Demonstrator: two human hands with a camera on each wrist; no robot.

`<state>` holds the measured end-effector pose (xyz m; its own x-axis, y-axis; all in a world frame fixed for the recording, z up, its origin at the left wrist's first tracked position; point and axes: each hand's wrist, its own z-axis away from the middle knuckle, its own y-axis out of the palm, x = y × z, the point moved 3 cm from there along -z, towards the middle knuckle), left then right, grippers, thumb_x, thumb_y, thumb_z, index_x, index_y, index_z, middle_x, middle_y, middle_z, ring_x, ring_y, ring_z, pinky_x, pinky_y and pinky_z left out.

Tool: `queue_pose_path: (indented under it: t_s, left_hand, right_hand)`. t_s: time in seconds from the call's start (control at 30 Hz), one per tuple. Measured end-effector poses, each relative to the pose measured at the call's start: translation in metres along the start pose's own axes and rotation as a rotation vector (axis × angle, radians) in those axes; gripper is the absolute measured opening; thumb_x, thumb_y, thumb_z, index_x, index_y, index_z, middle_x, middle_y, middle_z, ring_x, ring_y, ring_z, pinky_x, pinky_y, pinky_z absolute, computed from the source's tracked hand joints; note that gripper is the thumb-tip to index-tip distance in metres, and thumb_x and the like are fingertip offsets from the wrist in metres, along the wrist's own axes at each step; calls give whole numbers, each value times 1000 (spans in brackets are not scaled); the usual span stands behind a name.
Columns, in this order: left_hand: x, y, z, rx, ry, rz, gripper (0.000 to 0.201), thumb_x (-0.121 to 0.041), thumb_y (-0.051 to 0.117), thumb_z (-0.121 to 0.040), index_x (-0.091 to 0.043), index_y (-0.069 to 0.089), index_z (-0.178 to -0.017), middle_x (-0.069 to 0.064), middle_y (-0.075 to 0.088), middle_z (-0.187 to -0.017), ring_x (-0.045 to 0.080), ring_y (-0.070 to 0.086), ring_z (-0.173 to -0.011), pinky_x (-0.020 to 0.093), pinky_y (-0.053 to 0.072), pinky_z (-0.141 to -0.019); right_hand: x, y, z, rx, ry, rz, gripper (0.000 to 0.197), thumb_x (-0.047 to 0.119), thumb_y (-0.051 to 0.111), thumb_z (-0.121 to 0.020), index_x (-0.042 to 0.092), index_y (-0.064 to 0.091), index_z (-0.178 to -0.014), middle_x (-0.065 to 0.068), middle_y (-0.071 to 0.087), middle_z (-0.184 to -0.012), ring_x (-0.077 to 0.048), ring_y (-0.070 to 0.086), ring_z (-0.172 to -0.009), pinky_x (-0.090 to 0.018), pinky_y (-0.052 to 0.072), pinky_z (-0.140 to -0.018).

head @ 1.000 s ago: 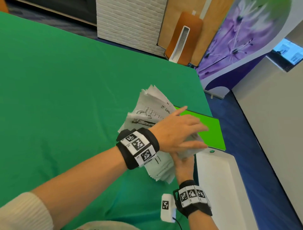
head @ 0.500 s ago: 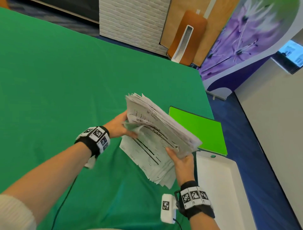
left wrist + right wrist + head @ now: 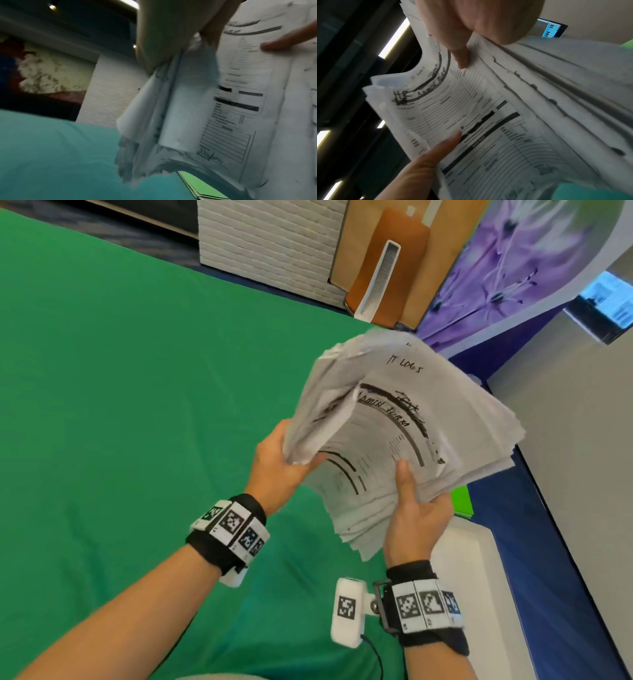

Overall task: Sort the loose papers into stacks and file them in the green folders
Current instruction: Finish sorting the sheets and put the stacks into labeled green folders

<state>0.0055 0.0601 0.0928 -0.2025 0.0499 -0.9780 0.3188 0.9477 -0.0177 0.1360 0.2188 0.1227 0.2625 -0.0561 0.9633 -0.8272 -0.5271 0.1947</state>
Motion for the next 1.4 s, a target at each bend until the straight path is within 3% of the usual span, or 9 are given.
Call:
queue_pose_path:
  t_s: [0.27, 0.4, 0.5, 0.63, 0.8, 0.9, 1.0, 1.1, 1.4]
  left_hand:
    - [29, -45, 2, 21, -110, 68, 68, -30, 87, -64, -19, 53, -122, -3, 68, -115, 13, 68, -102, 42, 57, -85]
    - [31, -63, -5, 16, -66, -28, 50, -17, 78, -79, -14, 53, -122, -7, 66, -114, 3, 66, -100, 18, 54, -83]
    - [43, -70, -8, 90, -122, -99, 42, -15, 66, -90, -18, 51, -129, -17, 60, -117, -1, 61, -106, 26, 50, -94]
    - [71, -55, -3, 371, -319, -229, 78, -15, 79, -77, -24, 34, -140, -13, 56, -124, 7, 58, -111, 42, 51, -97]
    - [81, -53, -13, 365, -320, -466, 142, -70, 84, -41, -27, 6, -151, -3, 28, -156, 19, 31, -140, 59, 8, -117]
    - [50, -62, -35, 274, -253, -235, 135, -43, 91, -53, -23, 3, -154, -9, 22, -156, 4, 25, -135, 34, 17, -116]
    - [20, -55, -44, 303, -206, -174, 107, -28, 90, -59, -19, 29, -146, -9, 42, -145, 5, 48, -126, 34, 34, -112]
    - [9, -34, -41, 336, -200, -136, 60, -18, 89, -64, -17, 53, -111, -5, 64, -109, 2, 62, -101, 31, 48, -94]
    - [8, -8, -17, 14, -90, 212, 88, -23, 92, -61, -17, 43, -134, -2, 57, -134, 14, 54, -125, 45, 44, -106]
  right_hand:
    - [-63, -14, 19, 327, 275, 234, 40, 3, 79, -74, 23, 65, -106, 8, 74, -103, -8, 68, -100, -26, 54, -90]
    - [-79, -15, 19, 259, 397, 193, 53, 8, 82, -71, 18, 58, -117, 3, 70, -112, -9, 66, -104, -37, 48, -101]
    - [-84, -14, 18, 191, 443, 83, 38, 6, 77, -73, 17, 63, -107, 2, 74, -101, -12, 69, -97, -43, 49, -100]
    - [-85, -5, 19, 190, 434, 66, 61, 17, 88, -60, 18, 62, -115, -1, 73, -108, -17, 68, -103, -43, 49, -100]
    - [-86, -4, 10, 249, 424, 73, 62, 11, 83, -62, 16, 61, -119, -2, 72, -112, -17, 68, -104, -42, 52, -95]
    - [-93, -14, 6, 307, 475, 125, 81, 25, 92, -55, 17, 56, -127, -3, 69, -118, -20, 65, -110, -42, 50, -96]
    - [-98, -17, 7, 295, 497, 136, 102, 41, 95, -44, 18, 52, -133, -3, 65, -125, -20, 62, -115, -44, 44, -104]
    - [-97, -8, 9, 338, 494, 133, 88, 39, 94, -50, 17, 58, -127, 0, 69, -118, -16, 65, -110, -43, 44, -104]
    - [-60, 6, -11, 238, 207, 48, 38, -3, 76, -73, 17, 68, -105, -3, 74, -105, -22, 69, -102, -37, 57, -86]
